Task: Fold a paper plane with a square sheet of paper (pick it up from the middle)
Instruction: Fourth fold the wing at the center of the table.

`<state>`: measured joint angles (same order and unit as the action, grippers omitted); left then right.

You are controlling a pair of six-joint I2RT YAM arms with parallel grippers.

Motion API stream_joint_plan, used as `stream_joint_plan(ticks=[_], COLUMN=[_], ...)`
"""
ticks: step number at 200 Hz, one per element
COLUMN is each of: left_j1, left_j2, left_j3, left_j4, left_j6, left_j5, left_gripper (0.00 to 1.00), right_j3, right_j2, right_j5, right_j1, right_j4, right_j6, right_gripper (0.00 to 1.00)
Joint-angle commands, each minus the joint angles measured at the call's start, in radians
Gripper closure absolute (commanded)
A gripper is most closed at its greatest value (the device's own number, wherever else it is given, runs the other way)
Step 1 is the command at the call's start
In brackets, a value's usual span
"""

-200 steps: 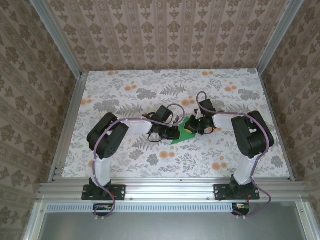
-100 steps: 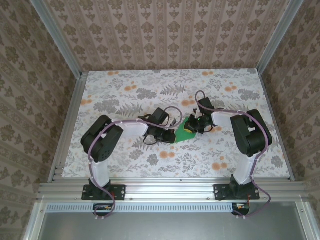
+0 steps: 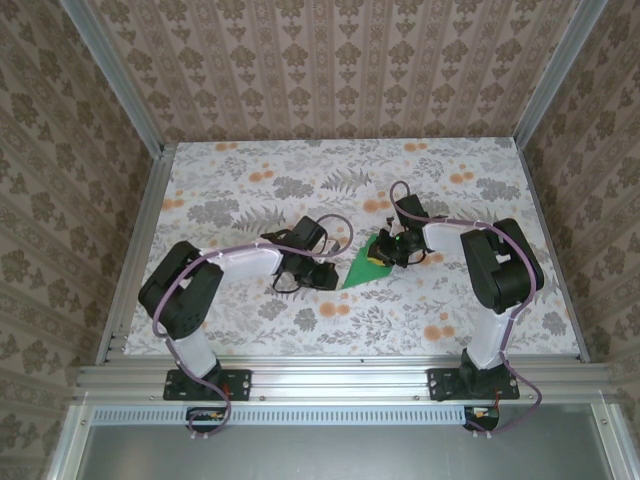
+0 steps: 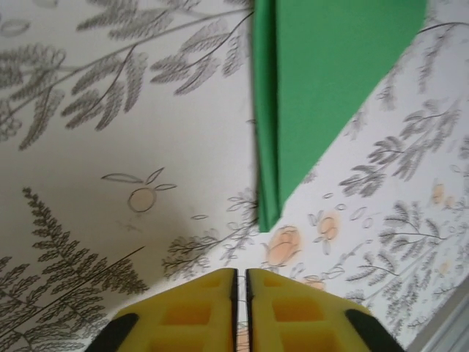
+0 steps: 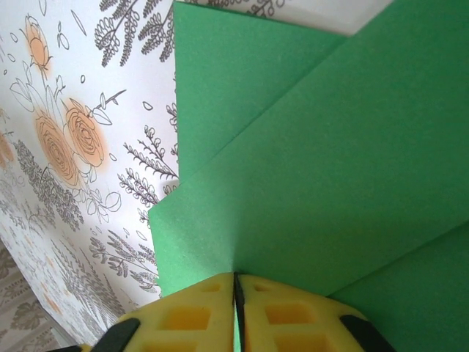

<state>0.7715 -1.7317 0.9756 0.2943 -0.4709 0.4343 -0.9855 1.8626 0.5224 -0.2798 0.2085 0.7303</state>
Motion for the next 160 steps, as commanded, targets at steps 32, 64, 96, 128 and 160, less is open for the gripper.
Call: stream_joint_plan(ticks=[32, 64, 96, 128, 160], left_j1=[-0.017, -0.034, -0.036, -0.048, -0.058], left_j2=[0.021, -0.005, -0.022, -0.026, -0.019], left_j3=[-0.009, 0.013, 0.022, 0.016, 0.004], left_j4=[-0.143, -0.167, -0.185, -0.198, -0.205], left_j6=[-0.128, -0.174, -0.191, -0.21, -0.232], left_j5=[0.018, -0.016, -0.025, -0.039, -0.055], left_gripper=[0.68, 0.61, 0.53, 0.46, 0.39], right_j3=[0.02, 0.07, 0.124, 0.145, 0.142], right_j2=[-0.167, -0.258, -0.283, -0.233, -0.177], right_j5=[-0.016, -0.034, -0.117, -0.112, -0.094], right_j1=[0.008, 0.008, 0.008, 0.008, 0.008], right_j4=[-0.001, -0.008, 0.001, -0.061, -0.127], right_j6=[-0.025, -0.018, 0.019, 0.061, 0.079], right_gripper=[0.6, 0.49, 0.45, 0.45, 0.49])
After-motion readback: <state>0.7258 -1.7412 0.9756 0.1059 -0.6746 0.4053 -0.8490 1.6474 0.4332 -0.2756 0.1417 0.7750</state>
